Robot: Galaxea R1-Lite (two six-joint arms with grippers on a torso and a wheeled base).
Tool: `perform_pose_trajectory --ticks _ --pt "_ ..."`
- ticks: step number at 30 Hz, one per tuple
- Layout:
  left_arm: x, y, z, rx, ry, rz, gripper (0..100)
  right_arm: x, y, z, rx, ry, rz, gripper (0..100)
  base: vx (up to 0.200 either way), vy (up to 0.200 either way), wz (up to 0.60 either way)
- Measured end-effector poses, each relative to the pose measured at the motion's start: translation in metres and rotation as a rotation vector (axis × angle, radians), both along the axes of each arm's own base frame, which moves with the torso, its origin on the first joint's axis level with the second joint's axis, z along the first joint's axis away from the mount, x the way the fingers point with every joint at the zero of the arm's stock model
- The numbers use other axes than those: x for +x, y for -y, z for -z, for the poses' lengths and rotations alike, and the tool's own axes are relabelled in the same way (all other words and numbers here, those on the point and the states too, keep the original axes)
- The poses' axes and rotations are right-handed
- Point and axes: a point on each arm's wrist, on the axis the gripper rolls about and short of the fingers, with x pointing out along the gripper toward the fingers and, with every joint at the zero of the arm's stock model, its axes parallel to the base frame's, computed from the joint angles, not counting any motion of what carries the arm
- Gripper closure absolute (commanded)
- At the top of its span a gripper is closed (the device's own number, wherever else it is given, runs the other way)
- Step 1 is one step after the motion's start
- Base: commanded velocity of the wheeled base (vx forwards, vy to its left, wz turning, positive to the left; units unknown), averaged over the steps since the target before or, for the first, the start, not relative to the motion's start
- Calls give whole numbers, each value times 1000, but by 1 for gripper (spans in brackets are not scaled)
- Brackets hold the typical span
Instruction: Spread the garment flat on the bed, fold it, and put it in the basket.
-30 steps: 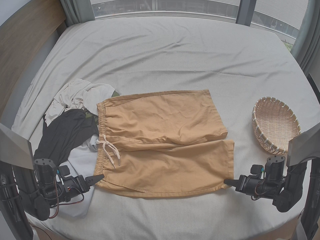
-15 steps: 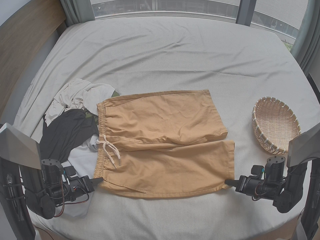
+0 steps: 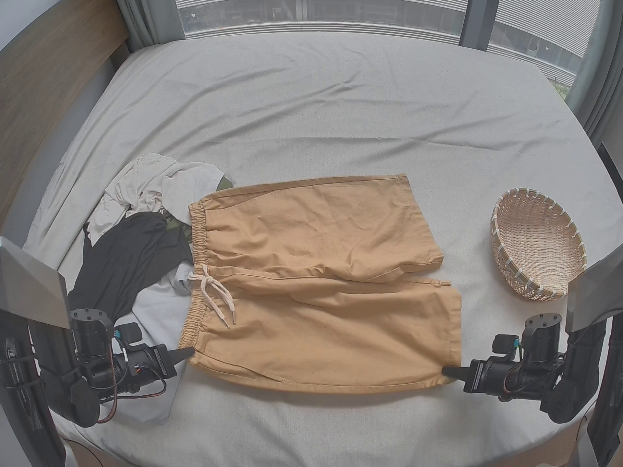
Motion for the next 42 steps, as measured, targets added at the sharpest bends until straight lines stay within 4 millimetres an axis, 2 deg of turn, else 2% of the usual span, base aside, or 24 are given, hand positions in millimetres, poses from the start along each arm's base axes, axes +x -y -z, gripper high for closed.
perform_pose_trajectory --ticks 7,16,17,33,34,42 --pt "-9 -2 0 16 -13 11 100 -6 3 7 -40 -63 -12 100 0 0 0" --pt "-15 -5 9 50 -49 22 100 -6 1 14 -50 -81 -17 100 0 0 0" --pt "-15 -5 10 50 -53 21 100 -5 1 13 -48 -75 -16 0 0 0 0" --pt "-16 -5 15 53 -75 22 100 -5 -2 21 -41 -99 -25 0 0 0 0" --pt "-16 -5 15 53 -76 22 100 -6 -3 22 -42 -99 -30 100 0 0 0" --pt "-15 -5 15 53 -75 25 100 -7 -9 24 -31 -120 -39 100 0 0 0"
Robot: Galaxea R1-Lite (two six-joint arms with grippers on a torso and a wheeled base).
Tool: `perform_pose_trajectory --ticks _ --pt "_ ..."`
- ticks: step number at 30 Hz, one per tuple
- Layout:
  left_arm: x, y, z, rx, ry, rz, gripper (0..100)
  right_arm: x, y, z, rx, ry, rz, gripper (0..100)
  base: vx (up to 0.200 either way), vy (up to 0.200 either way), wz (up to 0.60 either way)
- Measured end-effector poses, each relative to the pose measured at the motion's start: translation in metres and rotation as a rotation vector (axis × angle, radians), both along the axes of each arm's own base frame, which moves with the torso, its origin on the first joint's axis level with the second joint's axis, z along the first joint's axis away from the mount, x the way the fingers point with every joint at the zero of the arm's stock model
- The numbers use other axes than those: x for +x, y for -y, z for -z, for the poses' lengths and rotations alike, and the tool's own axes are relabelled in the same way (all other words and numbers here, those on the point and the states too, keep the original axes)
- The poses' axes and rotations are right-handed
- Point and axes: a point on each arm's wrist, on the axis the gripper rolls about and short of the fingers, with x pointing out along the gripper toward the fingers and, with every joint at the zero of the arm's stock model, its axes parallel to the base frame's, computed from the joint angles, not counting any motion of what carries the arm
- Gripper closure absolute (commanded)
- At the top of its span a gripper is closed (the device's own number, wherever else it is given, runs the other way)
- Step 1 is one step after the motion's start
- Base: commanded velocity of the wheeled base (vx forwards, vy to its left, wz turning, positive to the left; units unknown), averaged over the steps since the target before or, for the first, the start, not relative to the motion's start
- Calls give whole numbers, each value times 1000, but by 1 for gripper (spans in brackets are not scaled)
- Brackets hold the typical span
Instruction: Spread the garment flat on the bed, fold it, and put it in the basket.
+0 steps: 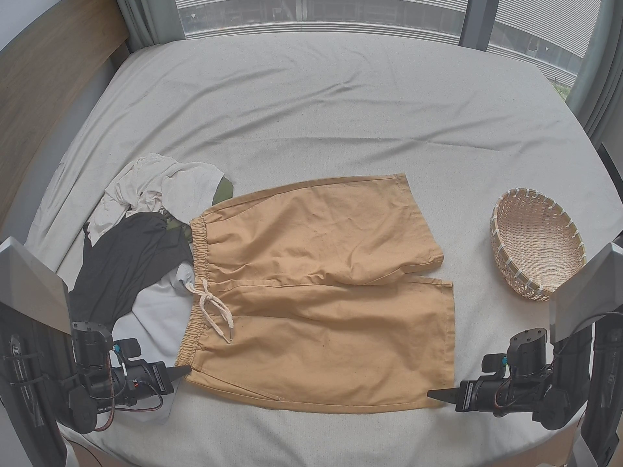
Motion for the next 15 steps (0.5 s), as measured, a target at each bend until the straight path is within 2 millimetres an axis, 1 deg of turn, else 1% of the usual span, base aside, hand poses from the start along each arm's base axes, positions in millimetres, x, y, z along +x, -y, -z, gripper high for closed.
perform_pose_trajectory --ticks 10,15 --pt "-2 0 -5 -38 9 30 100 -1 -1 -2 0 -4 1 100 0 0 0" --pt "-6 -1 -7 -64 -3 55 100 -7 0 -4 -19 -46 -10 100 0 0 0"
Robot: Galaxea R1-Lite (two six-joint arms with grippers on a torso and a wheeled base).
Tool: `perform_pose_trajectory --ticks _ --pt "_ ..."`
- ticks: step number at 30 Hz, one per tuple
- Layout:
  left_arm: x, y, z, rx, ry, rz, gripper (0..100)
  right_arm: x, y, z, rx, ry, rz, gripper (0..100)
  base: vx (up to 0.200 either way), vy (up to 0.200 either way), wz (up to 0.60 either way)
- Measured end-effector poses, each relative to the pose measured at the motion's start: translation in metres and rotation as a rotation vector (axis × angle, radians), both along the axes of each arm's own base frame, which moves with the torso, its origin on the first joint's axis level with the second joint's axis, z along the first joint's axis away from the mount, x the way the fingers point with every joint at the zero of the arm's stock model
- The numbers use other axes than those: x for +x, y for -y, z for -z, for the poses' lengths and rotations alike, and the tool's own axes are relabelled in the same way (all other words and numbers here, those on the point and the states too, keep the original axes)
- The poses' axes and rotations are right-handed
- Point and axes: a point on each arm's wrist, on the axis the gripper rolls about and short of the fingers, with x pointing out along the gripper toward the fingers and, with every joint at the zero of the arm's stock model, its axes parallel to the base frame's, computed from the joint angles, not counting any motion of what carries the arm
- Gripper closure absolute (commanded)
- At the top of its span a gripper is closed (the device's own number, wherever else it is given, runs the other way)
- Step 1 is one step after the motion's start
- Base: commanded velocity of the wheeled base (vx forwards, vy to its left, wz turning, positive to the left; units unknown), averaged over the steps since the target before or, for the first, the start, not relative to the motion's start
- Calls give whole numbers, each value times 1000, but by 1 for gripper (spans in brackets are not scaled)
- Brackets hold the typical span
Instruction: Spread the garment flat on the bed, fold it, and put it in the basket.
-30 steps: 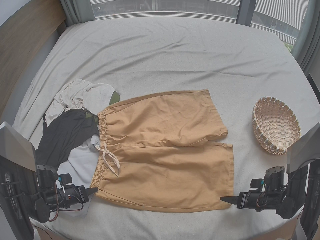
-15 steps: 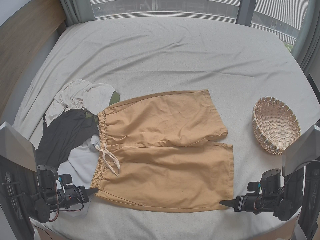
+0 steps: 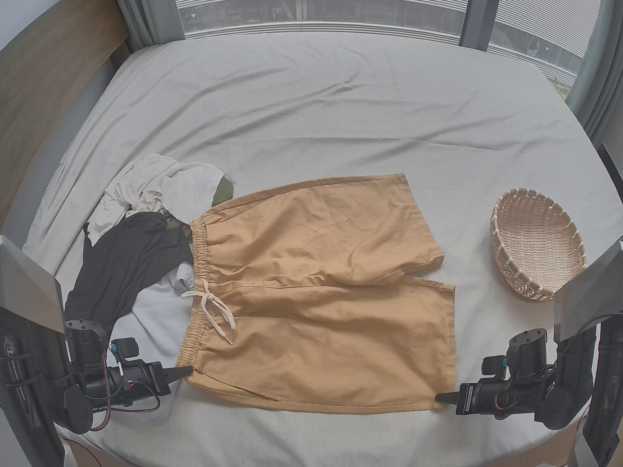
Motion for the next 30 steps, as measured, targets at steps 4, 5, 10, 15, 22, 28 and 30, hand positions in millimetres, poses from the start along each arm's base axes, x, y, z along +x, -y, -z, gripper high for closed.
perform_pose_trajectory --ticks 4,5,10,15,22,28,30 --pt "-2 0 2 6 -26 3 100 -5 0 -1 -18 -38 -13 100 0 0 0" --pt "-3 0 4 11 -38 8 100 -7 1 -2 -25 -46 -19 100 0 0 0" --pt "-11 0 12 59 -114 53 100 -11 2 -5 -41 -63 -34 100 0 0 0" --pt "-17 -1 15 84 -152 86 100 -18 2 -8 -63 -98 -59 100 0 0 0" --pt "-14 -2 6 53 -71 114 100 -11 3 -21 -27 9 -50 100 0 0 0" --pt "-3 -6 -18 33 142 101 100 1 5 -48 49 238 -9 100 0 0 0" --pt "-1 -7 -23 27 178 92 100 4 5 -57 79 298 9 100 0 0 0"
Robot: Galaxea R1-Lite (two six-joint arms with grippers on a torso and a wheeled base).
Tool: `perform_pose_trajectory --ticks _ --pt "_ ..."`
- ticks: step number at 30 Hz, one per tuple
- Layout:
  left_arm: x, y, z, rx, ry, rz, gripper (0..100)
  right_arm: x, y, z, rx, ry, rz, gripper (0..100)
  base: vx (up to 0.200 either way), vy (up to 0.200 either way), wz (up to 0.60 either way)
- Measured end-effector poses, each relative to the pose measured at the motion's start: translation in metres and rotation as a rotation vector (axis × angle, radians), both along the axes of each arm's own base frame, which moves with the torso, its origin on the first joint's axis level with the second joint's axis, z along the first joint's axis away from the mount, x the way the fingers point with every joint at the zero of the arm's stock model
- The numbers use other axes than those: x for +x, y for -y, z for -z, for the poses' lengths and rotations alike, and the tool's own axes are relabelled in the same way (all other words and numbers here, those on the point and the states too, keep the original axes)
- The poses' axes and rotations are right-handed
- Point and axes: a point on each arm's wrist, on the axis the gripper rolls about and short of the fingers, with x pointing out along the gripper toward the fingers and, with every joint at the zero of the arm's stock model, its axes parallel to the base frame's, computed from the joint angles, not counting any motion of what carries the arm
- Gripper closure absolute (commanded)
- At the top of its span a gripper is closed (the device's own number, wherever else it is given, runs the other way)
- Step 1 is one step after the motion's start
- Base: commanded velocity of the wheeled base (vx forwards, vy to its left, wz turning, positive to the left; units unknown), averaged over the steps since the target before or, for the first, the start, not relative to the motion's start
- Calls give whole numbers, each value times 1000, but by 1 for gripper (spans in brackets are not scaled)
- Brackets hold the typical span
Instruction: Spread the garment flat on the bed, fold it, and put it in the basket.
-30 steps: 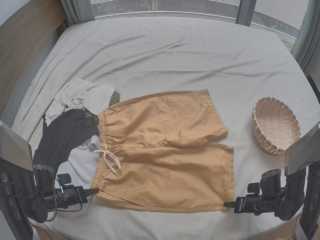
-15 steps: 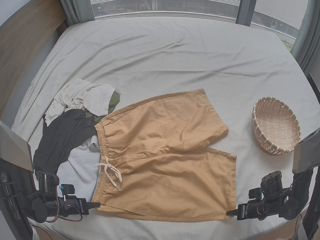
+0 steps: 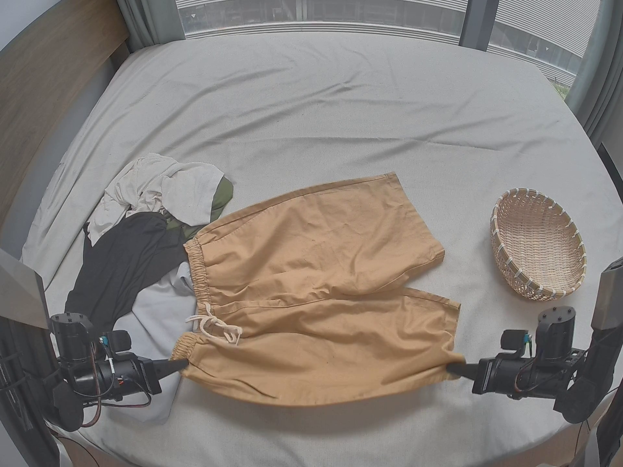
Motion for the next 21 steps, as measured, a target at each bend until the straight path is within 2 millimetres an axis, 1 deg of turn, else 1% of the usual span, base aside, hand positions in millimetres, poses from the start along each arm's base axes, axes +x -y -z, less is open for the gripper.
perform_pose_trajectory --ticks 2,7,15,18,21 --pt "0 -1 -6 -11 24 -9 100 2 1 -9 38 58 17 100 0 0 0" --pt "0 -1 -23 -56 72 -28 100 7 2 -25 91 137 40 100 0 0 0" --pt "16 1 -51 -137 175 -53 100 33 0 -53 178 277 71 100 0 0 0" --pt "22 1 -58 -159 200 -63 100 40 -1 -59 195 307 73 100 0 0 0" --pt "25 3 -63 -167 219 -68 100 43 -1 -60 195 301 75 100 0 0 0"
